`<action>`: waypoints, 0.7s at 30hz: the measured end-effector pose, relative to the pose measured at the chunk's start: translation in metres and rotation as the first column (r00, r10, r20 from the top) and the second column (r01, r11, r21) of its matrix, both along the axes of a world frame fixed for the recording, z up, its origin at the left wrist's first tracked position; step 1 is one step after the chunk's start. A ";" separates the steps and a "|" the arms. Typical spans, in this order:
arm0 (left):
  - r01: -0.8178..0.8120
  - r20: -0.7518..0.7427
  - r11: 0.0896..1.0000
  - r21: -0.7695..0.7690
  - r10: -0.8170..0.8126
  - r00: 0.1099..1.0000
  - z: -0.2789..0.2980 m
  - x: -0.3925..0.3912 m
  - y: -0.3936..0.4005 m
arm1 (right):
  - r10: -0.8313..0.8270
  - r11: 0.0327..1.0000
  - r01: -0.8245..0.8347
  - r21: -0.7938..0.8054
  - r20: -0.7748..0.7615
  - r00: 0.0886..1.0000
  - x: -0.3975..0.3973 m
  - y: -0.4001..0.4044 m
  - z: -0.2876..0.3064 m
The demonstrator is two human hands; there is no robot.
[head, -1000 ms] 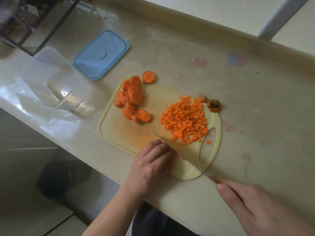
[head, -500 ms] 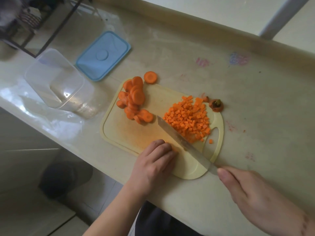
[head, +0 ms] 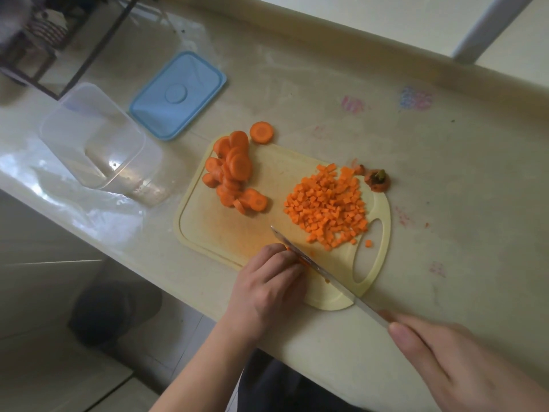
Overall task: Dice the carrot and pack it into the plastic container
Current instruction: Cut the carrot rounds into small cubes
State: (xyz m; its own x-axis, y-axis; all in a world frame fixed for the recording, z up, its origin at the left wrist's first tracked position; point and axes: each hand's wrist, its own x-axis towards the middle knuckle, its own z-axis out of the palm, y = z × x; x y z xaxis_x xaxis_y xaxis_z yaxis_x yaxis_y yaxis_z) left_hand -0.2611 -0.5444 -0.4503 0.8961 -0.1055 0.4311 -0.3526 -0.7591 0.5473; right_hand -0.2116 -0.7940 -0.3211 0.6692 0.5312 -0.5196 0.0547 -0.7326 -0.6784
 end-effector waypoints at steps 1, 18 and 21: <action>-0.008 -0.004 1.000 -0.008 0.008 1.000 0.001 0.000 0.000 | 0.012 1.000 -0.012 0.000 0.009 1.000 0.000 0.003 -0.002; -0.014 0.004 1.000 -0.014 0.014 1.000 0.000 -0.009 0.005 | -0.039 0.999 0.040 0.024 -0.064 0.997 0.000 0.008 0.002; -0.016 -0.022 1.000 -0.022 0.016 1.000 0.001 -0.008 0.004 | -0.024 1.000 0.024 0.007 -0.053 0.998 -0.005 0.005 -0.001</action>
State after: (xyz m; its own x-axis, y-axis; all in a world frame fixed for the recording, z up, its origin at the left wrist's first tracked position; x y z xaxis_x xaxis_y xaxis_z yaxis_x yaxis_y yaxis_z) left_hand -0.2689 -0.5405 -0.4498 0.9068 -0.0820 0.4135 -0.3285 -0.7523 0.5711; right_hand -0.2170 -0.7892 -0.3220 0.6534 0.5193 -0.5508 0.0013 -0.7284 -0.6852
